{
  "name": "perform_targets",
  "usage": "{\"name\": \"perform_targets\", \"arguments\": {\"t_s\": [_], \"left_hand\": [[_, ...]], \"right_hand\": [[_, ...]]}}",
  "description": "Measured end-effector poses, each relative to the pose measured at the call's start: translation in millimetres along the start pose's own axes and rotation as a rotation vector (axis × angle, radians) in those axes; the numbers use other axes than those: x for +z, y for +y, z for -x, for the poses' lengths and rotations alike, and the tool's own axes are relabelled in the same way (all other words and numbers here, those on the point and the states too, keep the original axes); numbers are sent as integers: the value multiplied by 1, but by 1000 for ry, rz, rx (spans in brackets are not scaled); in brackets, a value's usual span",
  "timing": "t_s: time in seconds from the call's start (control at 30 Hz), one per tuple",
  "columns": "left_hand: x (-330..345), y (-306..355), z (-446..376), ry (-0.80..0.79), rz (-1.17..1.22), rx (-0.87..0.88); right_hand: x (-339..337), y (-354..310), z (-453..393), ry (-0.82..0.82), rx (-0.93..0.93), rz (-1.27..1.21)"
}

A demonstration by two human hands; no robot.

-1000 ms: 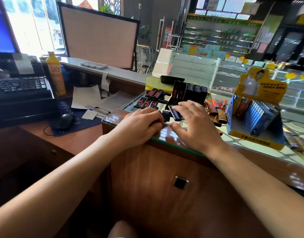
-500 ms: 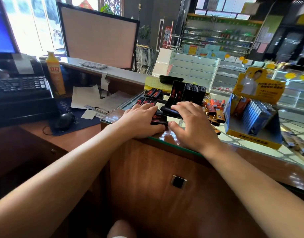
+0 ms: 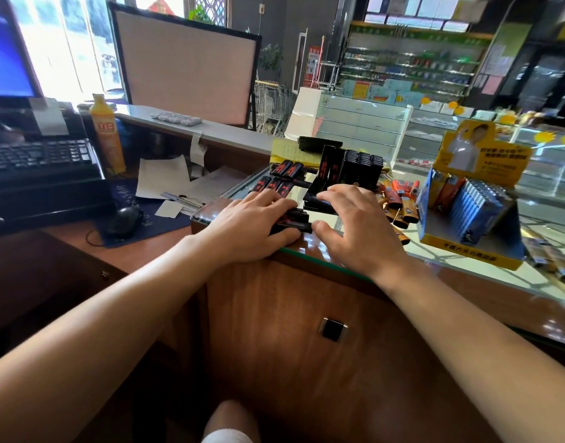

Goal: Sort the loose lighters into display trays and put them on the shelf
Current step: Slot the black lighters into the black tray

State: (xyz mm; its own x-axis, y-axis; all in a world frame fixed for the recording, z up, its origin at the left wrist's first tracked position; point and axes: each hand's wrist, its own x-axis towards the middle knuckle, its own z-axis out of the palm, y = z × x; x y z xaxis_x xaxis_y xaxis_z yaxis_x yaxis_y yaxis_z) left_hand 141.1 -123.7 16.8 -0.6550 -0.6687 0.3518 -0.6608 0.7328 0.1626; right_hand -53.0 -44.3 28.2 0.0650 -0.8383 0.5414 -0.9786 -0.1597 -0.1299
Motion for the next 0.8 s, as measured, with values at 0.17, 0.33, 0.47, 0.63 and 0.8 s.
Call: {"name": "perform_targets", "arguments": {"t_s": [0.17,0.33,0.47,0.63,0.8], "left_hand": [[1,-6,12,62,-49,110],[8,-10,23,210,-67,268],[14,-7,29,348,-54,397],[11,-5,29,390,28,464],[9,-3,30,400,110,429]], "right_hand": [[-2,-3,4,0,-1,-4],[-7,-6,11,5,-8,-23],[-8,-8,13,17,-12,-45],[-10,-9,14,56,-5,-98],[-12,-8,15,78,11,-127]]}}
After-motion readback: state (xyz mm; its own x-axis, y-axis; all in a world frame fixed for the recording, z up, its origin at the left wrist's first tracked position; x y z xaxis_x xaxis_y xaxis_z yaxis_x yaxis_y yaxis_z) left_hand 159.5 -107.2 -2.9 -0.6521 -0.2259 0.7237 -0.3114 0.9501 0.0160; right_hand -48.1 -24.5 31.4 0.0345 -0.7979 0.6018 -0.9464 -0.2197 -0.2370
